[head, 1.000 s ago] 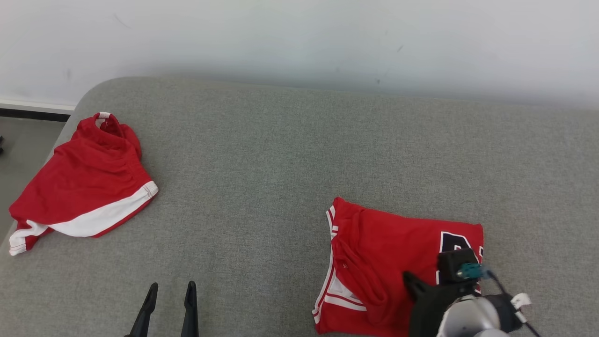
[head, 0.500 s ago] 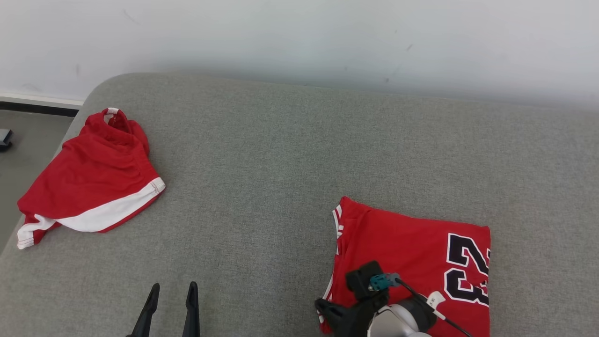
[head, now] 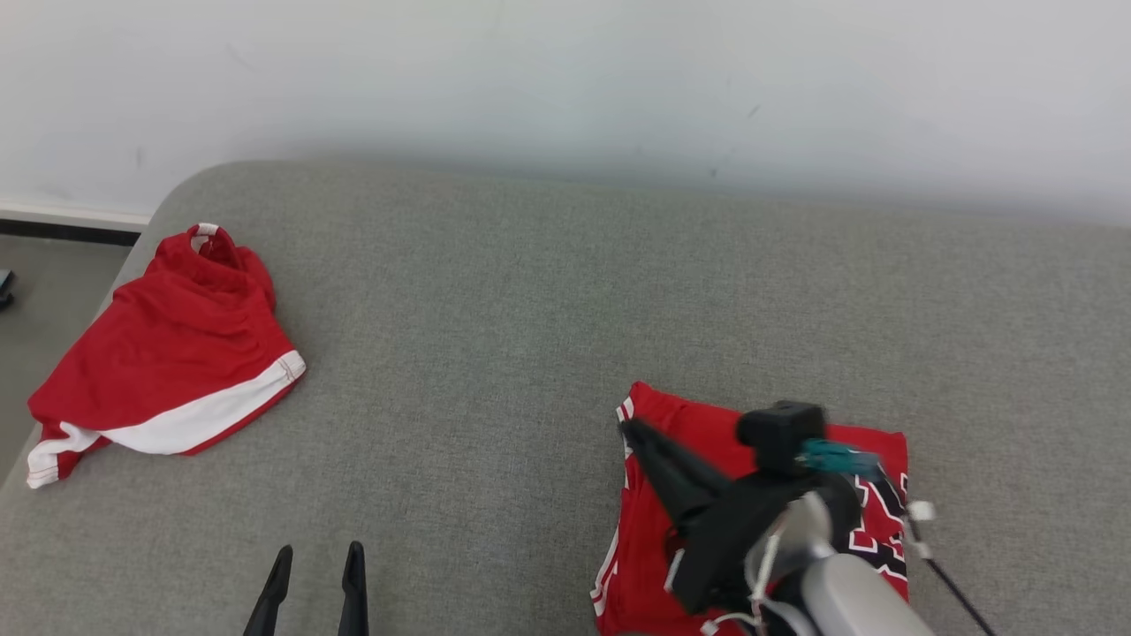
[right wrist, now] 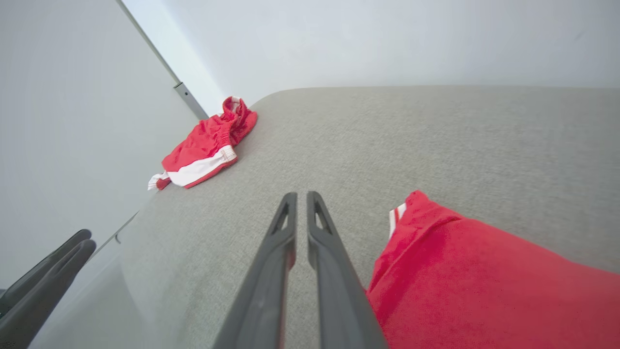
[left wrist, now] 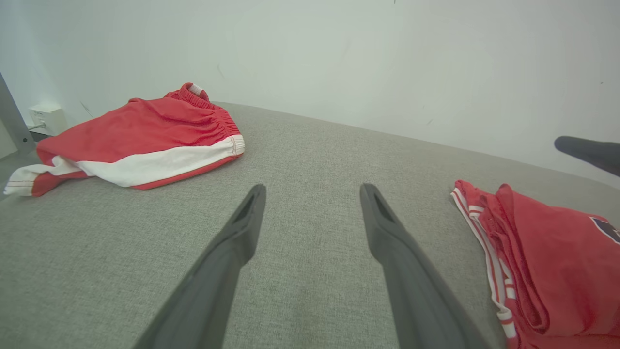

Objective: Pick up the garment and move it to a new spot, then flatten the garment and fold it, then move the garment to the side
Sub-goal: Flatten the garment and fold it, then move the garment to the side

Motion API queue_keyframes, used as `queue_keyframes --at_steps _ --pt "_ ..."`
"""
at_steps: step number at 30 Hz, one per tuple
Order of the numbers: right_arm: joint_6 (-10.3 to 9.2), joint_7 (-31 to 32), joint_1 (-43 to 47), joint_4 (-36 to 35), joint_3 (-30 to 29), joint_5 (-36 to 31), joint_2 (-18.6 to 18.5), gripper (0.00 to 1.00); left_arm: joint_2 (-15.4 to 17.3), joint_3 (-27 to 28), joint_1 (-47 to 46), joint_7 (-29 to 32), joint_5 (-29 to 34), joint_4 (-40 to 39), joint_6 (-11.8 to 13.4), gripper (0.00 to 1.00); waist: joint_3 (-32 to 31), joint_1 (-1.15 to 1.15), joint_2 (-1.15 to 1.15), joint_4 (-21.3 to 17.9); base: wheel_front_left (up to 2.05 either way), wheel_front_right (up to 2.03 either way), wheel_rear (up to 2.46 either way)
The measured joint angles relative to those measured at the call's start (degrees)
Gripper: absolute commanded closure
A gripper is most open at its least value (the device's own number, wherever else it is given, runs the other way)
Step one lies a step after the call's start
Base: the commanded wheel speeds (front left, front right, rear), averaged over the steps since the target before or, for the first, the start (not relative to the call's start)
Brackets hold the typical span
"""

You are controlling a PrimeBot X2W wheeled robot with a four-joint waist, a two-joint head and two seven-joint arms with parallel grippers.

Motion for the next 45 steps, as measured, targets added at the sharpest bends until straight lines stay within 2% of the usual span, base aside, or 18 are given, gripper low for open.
queue_keyframes --at_steps 11,16,23,32,45 --pt "0.00 -14.2 13.5 -12.1 -20.6 -10.3 -1.3 0.00 0.0 1.5 2.7 0.0 0.5 -0.6 0.0 0.00 -3.5 0.00 0.00 -2.4 0.00 0.00 0.00" --pt "0.00 -16.3 18.7 -13.3 -24.9 -11.9 -3.5 0.00 0.0 2.4 3.6 0.0 0.5 -0.9 0.0 0.00 -4.9 -0.01 0.00 -4.2 0.00 0.00 0.00" --pt "0.00 -19.3 21.9 -9.6 -27.0 -12.3 -6.1 0.00 0.0 2.9 3.8 0.0 1.0 -0.5 0.0 0.00 -6.5 -0.01 0.00 -6.1 0.00 0.00 0.00" --pt "0.00 -21.5 22.8 -5.0 -25.1 -11.2 -7.1 0.00 0.0 3.6 5.1 0.0 1.5 0.5 -0.1 0.00 -8.2 -0.01 -0.01 -7.4 0.00 0.00 0.00" --pt "0.00 -22.0 24.0 -3.8 -25.4 -11.1 -5.4 0.00 0.0 4.0 5.3 0.0 1.3 0.7 -0.1 0.00 -8.8 -0.01 -0.01 -7.9 0.00 0.00 0.00"
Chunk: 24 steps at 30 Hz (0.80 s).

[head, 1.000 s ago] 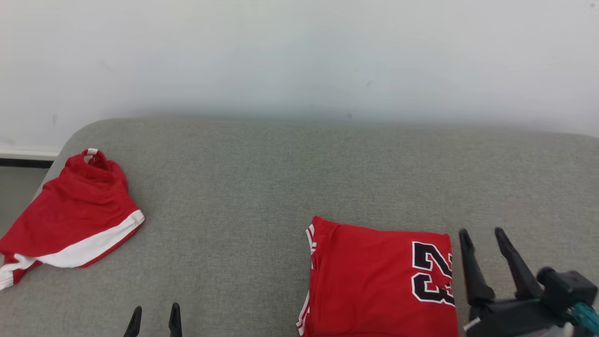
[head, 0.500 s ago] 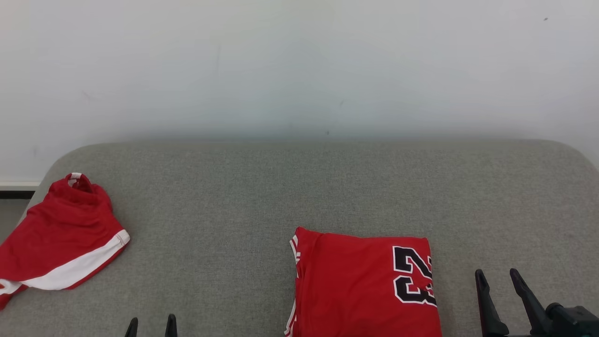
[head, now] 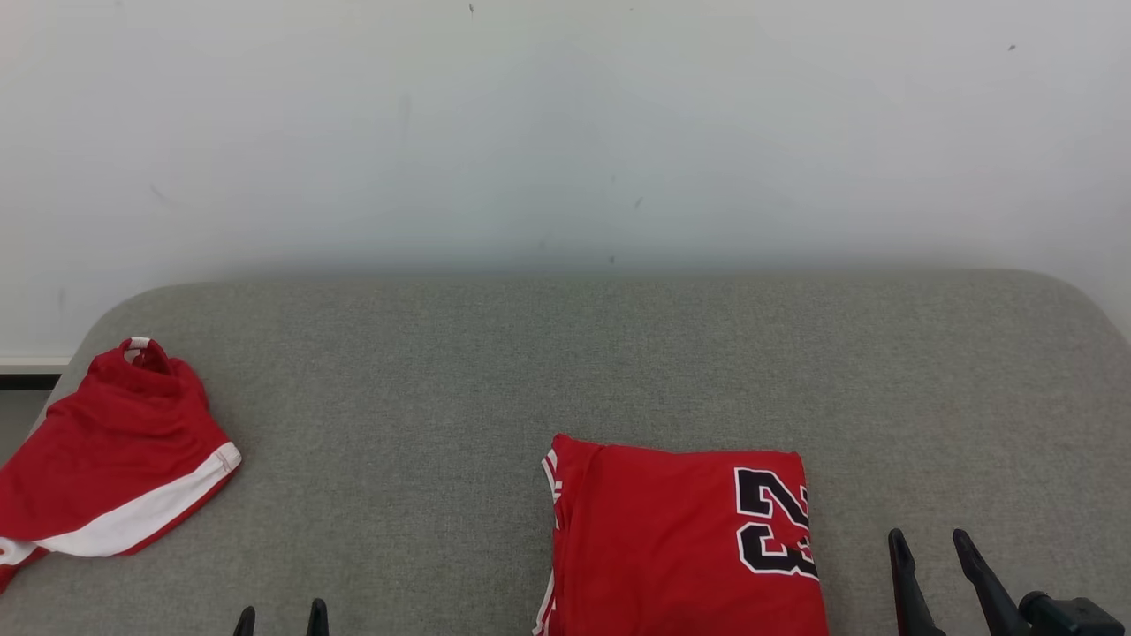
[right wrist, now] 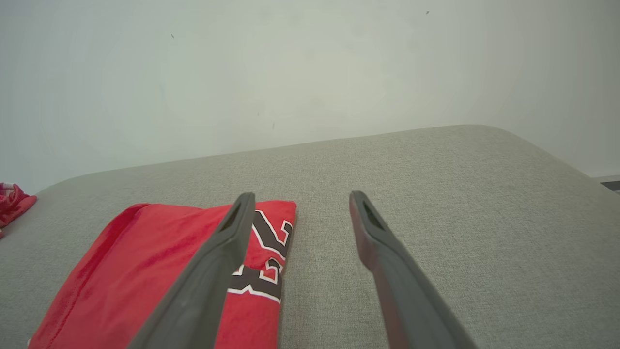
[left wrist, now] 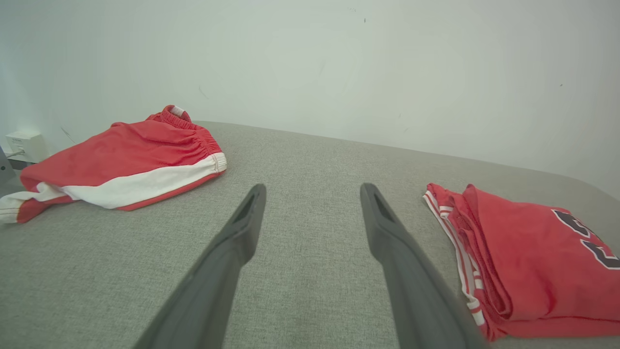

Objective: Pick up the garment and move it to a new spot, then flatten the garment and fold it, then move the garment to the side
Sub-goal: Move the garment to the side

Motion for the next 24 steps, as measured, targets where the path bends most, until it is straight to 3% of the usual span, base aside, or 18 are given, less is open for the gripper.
queue_keyframes --at_steps 24 --pt "0.00 1.3 -0.8 0.5 -0.5 0.0 1.7 0.00 0.0 -0.3 0.0 0.0 -0.4 0.3 0.0 0.00 0.6 0.00 0.00 0.4 0.00 0.00 0.00"
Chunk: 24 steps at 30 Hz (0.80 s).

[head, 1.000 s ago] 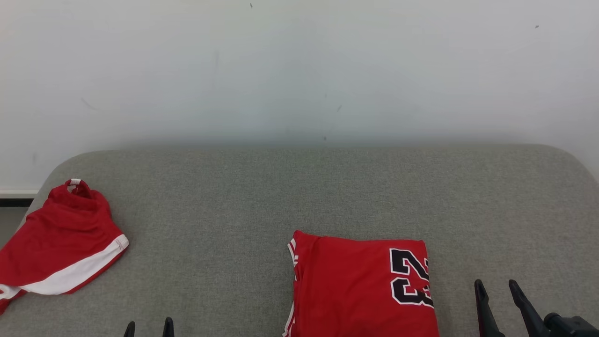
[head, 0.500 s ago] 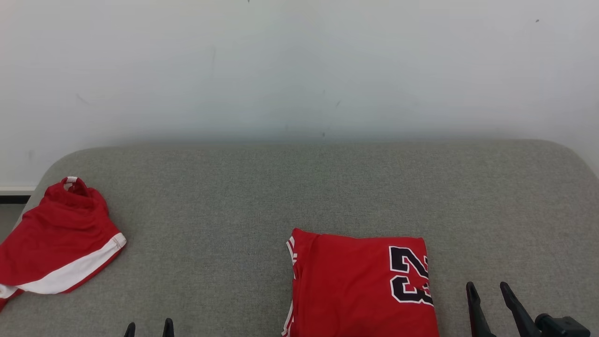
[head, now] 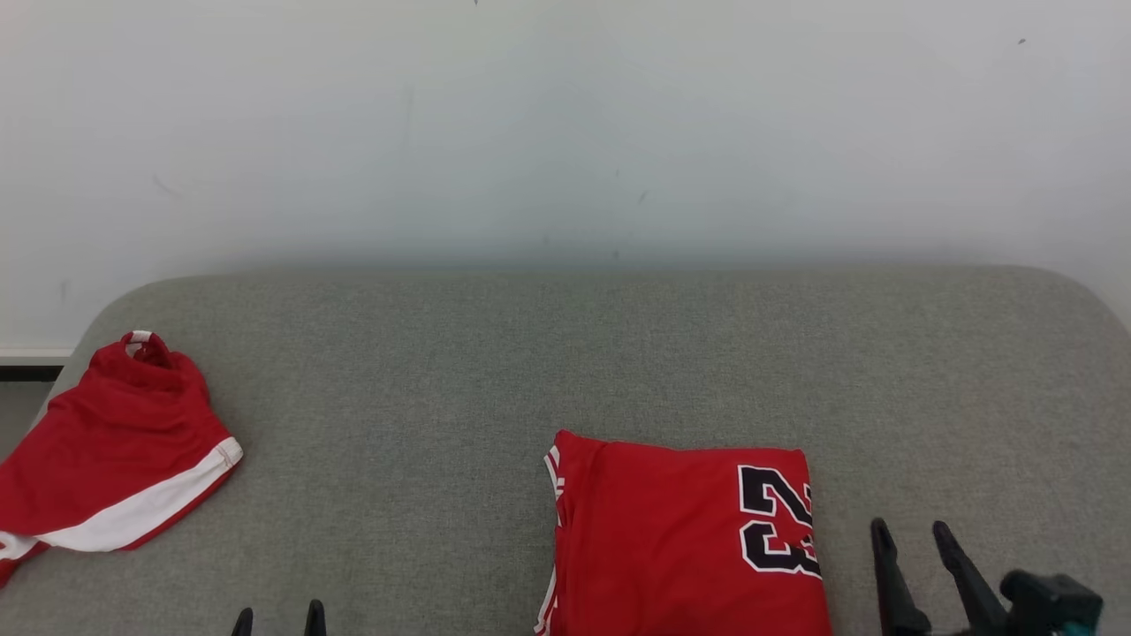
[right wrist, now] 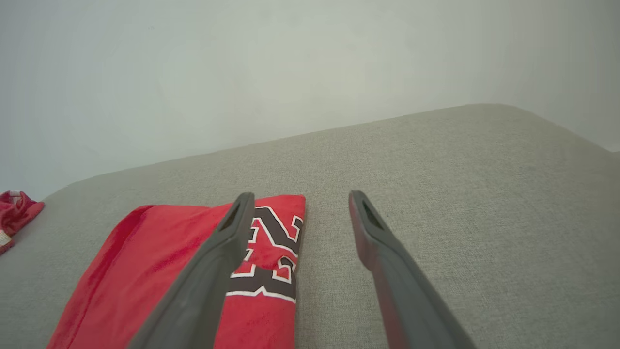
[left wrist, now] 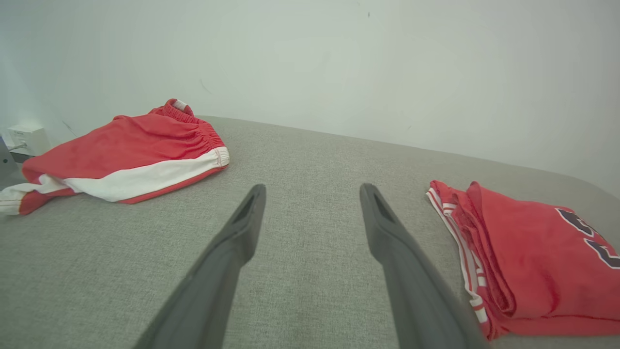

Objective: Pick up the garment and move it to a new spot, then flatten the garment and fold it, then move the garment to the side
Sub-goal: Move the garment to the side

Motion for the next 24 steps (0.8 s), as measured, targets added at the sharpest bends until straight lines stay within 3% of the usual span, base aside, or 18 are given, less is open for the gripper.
queue_keyframes --at_steps 4,7,8,10,15,18,24 --pt "0.00 9.0 -4.1 1.9 0.0 1.8 0.7 0.00 0.0 0.6 0.0 0.0 -0.2 -0.2 0.0 0.00 0.5 0.00 0.00 -0.6 0.00 0.00 0.00" --pt "0.00 21.0 -7.7 4.1 -1.5 1.0 1.0 0.00 0.0 0.7 0.0 0.0 -0.2 -0.2 0.0 0.00 1.1 0.00 0.00 -0.9 0.00 0.00 0.00" --pt "0.00 29.0 -10.6 4.6 -2.5 0.0 1.3 0.00 0.0 0.6 -0.2 0.0 -0.3 -0.2 0.0 0.00 1.6 0.00 0.00 -1.0 0.00 0.00 0.00" --pt "0.00 35.9 -13.0 4.7 -3.1 -0.7 1.9 0.00 0.0 0.3 -0.4 0.0 -0.4 -0.2 0.0 0.00 2.0 0.01 0.00 -0.8 0.00 0.00 0.00" --pt "0.00 47.8 -16.4 4.6 -4.9 -2.0 2.8 0.00 0.0 -0.7 -1.2 0.0 -0.9 -0.2 0.0 0.00 3.2 0.01 0.00 0.2 0.00 0.00 0.00" --pt "0.00 52.3 -16.9 4.7 -5.3 -2.8 3.3 0.00 0.0 -1.1 -1.3 0.0 -1.0 -0.2 0.0 0.00 4.1 0.01 0.00 1.0 0.00 0.00 0.00" --pt "0.00 54.2 -19.1 6.4 -6.9 -4.6 3.5 0.00 0.0 -1.8 -3.5 0.0 -1.0 -0.5 0.0 0.00 6.7 0.01 0.01 2.6 0.00 0.00 0.00"
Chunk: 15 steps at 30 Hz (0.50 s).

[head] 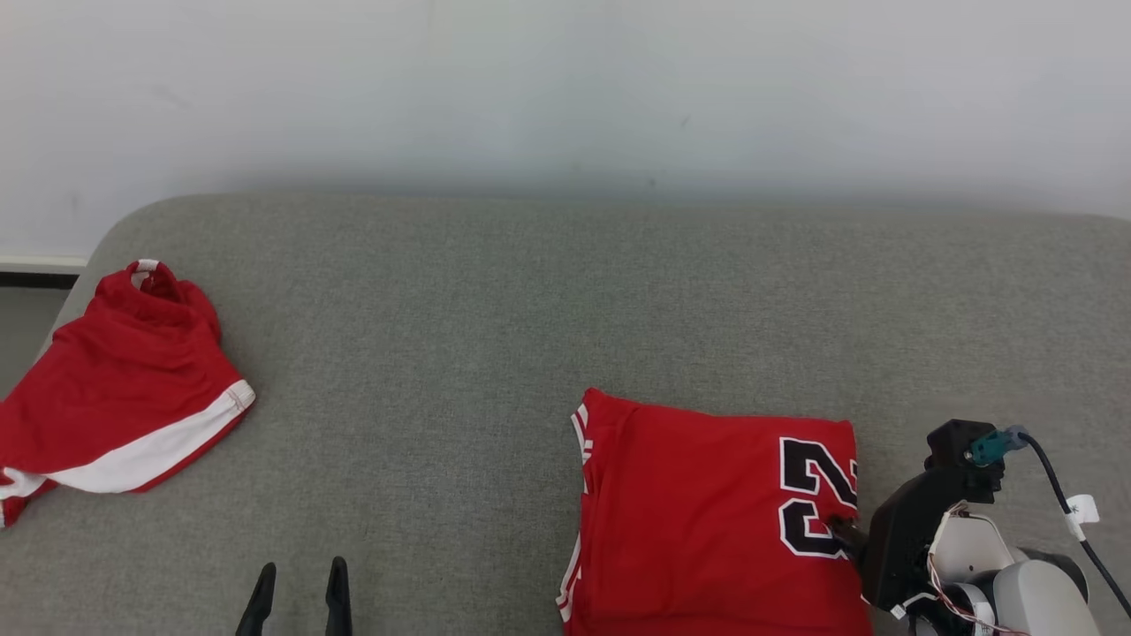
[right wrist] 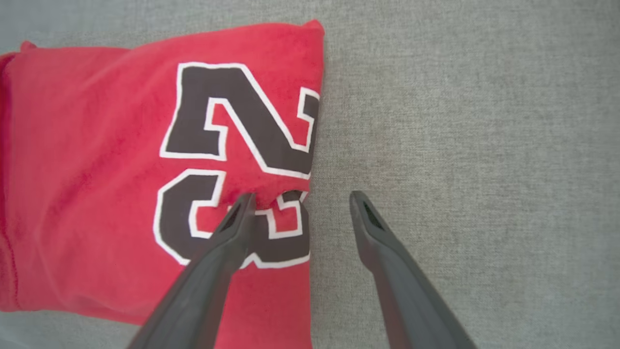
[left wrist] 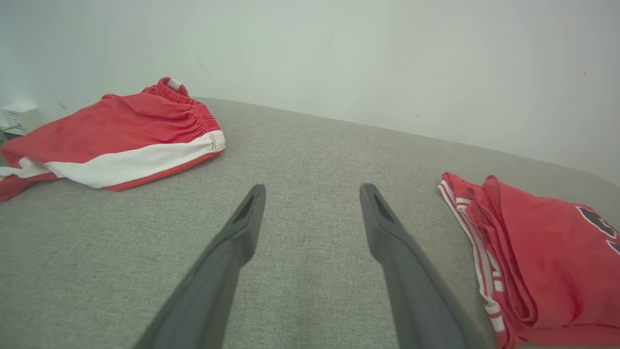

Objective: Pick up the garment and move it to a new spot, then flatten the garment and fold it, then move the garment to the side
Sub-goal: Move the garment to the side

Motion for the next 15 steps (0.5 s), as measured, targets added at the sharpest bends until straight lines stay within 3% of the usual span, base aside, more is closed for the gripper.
queue_keyframes --at_steps 7,8,9,10,11,15 --pt "0.00 3.1 -2.0 3.6 0.3 0.5 0.0 0.00 0.0 -1.2 -1.4 0.0 -0.4 -0.5 0.0 0.00 2.6 0.00 0.00 2.3 0.00 0.00 0.00" --pt "-0.01 3.5 -2.3 3.9 0.6 1.1 -0.1 0.56 0.0 -1.3 -1.4 0.0 -0.4 -0.5 0.0 0.00 3.0 0.00 0.00 2.5 0.00 0.00 0.00" --pt "-0.13 3.9 -2.6 4.0 1.1 1.4 -0.3 0.56 0.0 -1.3 -1.5 0.0 -0.4 -0.6 0.0 0.00 3.3 0.00 0.00 2.7 0.00 0.00 0.00" --pt "-0.18 4.5 -2.8 4.0 1.8 1.2 -0.4 0.94 0.0 -1.3 -1.5 0.0 -0.4 -0.7 0.0 0.00 3.7 0.00 0.00 2.9 0.00 0.00 0.00" --pt "-0.18 5.1 -3.1 3.8 2.6 0.6 -0.5 1.00 0.0 -1.2 -1.6 0.0 -0.4 -0.8 0.0 0.00 4.1 -0.01 -0.01 3.0 0.00 0.00 0.00" --pt "0.02 6.6 -3.9 1.9 6.5 -1.2 -2.4 1.00 0.0 -1.0 -2.4 0.0 -0.4 -1.7 0.0 0.00 5.6 -0.01 0.00 2.9 0.00 0.00 0.00"
